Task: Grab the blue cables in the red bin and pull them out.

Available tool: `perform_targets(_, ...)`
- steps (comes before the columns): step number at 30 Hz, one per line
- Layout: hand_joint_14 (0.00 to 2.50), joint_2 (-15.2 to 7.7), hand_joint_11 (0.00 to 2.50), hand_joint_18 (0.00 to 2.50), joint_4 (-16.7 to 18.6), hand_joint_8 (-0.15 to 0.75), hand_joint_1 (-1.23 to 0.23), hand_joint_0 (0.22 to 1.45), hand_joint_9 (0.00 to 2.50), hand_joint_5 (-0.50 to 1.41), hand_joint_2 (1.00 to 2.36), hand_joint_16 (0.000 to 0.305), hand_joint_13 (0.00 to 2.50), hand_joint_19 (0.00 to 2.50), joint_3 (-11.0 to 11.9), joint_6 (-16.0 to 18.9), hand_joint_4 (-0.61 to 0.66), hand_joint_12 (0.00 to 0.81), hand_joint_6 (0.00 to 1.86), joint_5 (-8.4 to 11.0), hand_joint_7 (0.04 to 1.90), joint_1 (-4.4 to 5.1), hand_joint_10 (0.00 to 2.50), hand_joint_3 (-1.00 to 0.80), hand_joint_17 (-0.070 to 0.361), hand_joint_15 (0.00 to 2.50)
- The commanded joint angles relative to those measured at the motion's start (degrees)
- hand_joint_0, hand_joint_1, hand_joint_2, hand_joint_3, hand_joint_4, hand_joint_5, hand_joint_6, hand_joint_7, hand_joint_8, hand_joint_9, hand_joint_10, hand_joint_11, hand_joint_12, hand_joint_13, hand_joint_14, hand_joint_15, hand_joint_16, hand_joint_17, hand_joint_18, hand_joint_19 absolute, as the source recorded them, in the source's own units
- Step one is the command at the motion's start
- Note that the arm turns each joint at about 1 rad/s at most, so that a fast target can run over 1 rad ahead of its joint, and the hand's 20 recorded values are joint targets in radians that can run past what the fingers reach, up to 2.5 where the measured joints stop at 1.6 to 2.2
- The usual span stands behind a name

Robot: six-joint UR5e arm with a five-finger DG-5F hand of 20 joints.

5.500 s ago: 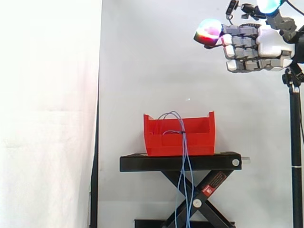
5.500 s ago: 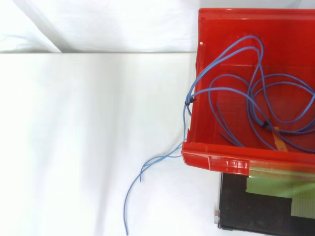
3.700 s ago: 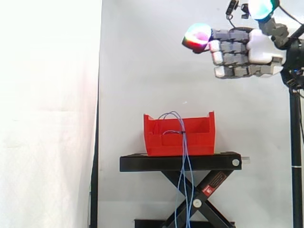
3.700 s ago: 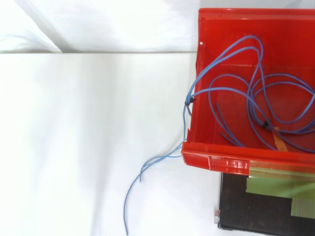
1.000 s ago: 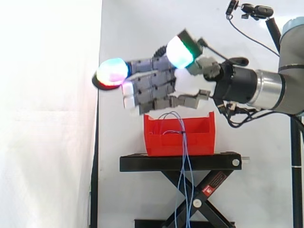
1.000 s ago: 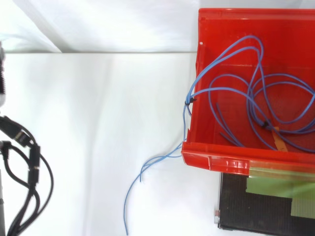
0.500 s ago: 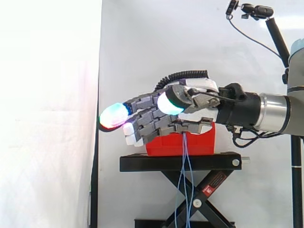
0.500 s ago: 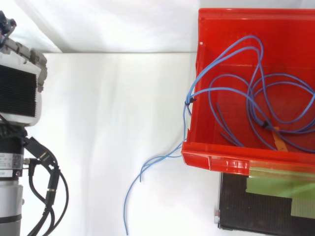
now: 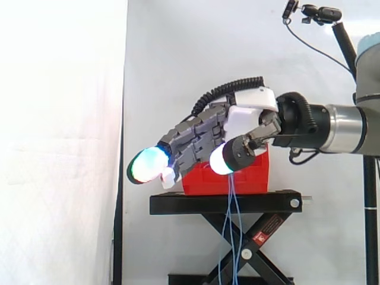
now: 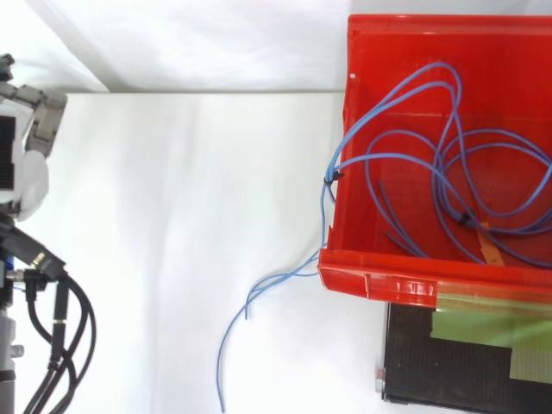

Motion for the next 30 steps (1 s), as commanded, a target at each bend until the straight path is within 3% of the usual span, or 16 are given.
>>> perform_targets(1,0.02,0.0,0.46,0.35,-9.2,0.279,-0.9,0.8,0.61,0.79,1.0,0.047,0.54,0.49,3.0,-7.0,0.31,0.352,0.01,-2.07,0.56,-0.35,0.02,-1.0,0.106,0.42)
perform_targets(4,0.02,0.0,0.46,0.36,-13.7,0.275,-0.92,0.81,0.62,0.76,1.0,0.047,0.55,0.49,4.6,-15.6,0.31,0.348,0.01,-3.39,0.54,-0.79,0.02,-1.0,0.106,0.42)
perform_targets(6,0.02,0.0,0.47,0.36,-14.7,0.275,-0.92,0.81,0.62,0.76,1.0,0.047,0.55,0.49,4.7,-18.6,0.31,0.348,0.01,-4.27,0.53,-0.87,0.02,-1.0,0.105,0.42)
perform_targets(7,0.02,0.0,0.46,0.36,-15.9,0.276,-0.92,0.81,0.62,0.76,1.0,0.047,0.55,0.5,5.1,-23.3,0.31,0.347,0.01,-5.58,0.53,-1.05,0.02,-1.0,0.105,0.42)
perform_targets(8,0.02,0.0,0.47,0.36,-15.9,0.275,-0.92,0.81,0.62,0.76,1.0,0.047,0.55,0.5,5.4,-23.3,0.31,0.348,0.01,-5.58,0.53,-1.14,0.02,-1.0,0.105,0.42)
perform_targets(9,0.02,0.0,0.47,0.36,-17.0,0.275,-0.92,0.81,0.62,0.76,1.0,0.047,0.55,0.5,5.7,-27.3,0.31,0.347,0.01,-6.2,0.53,-1.14,0.02,-1.0,0.105,0.42)
perform_targets(10,0.02,0.0,0.46,0.36,-17.0,0.278,-0.93,0.81,0.62,0.76,1.0,0.047,0.55,0.5,5.7,-27.3,0.31,0.349,0.01,-6.2,0.53,-1.14,0.02,-1.0,0.105,0.42)
perform_targets(11,0.02,0.0,0.47,0.36,-18.8,0.275,-0.93,0.81,0.62,0.76,1.0,0.047,0.55,0.5,6.6,-33.8,0.31,0.348,0.01,-6.55,0.53,-1.31,0.02,-1.0,0.105,0.41)
perform_targets(12,0.02,0.0,0.47,0.36,-19.6,0.275,-0.93,0.81,0.62,0.76,1.0,0.047,0.55,0.5,6.8,-36.8,0.3,0.348,0.01,-6.55,0.53,-1.31,0.02,-1.0,0.105,0.42)
perform_targets(17,0.02,0.0,0.47,0.36,-21.7,0.274,-0.92,0.81,0.62,0.75,1.0,0.047,0.55,0.5,7.2,-48.9,0.31,0.35,0.01,-5.5,0.53,-1.31,0.02,-1.0,0.105,0.42)
perform_targets(21,0.02,0.0,0.46,0.36,-21.3,0.275,-0.92,0.81,0.61,0.75,1.0,0.047,0.55,0.5,7.9,-53.6,0.31,0.35,0.01,-4.35,0.52,-1.49,0.02,-1.0,0.105,0.42)
perform_targets(26,0.02,0.0,0.46,0.36,-17.2,0.277,-0.91,0.8,0.61,0.75,1.0,0.047,0.55,0.5,8.6,-64.2,0.31,0.352,0.01,-3.74,0.52,-1.75,0.02,-1.0,0.105,0.42)
perform_targets(28,0.02,0.0,0.46,0.36,-15.8,0.276,-0.91,0.8,0.62,0.75,1.0,0.047,0.55,0.5,8.6,-70.2,0.31,0.351,0.01,-3.74,0.52,-1.84,0.02,-1.0,0.105,0.43)
perform_targets(30,0.02,0.0,0.46,0.36,-15.9,0.275,-0.91,0.8,0.61,0.75,1.0,0.047,0.54,0.5,8.6,-71.8,0.31,0.352,0.01,-3.65,0.51,-1.84,0.02,-1.0,0.105,0.42)
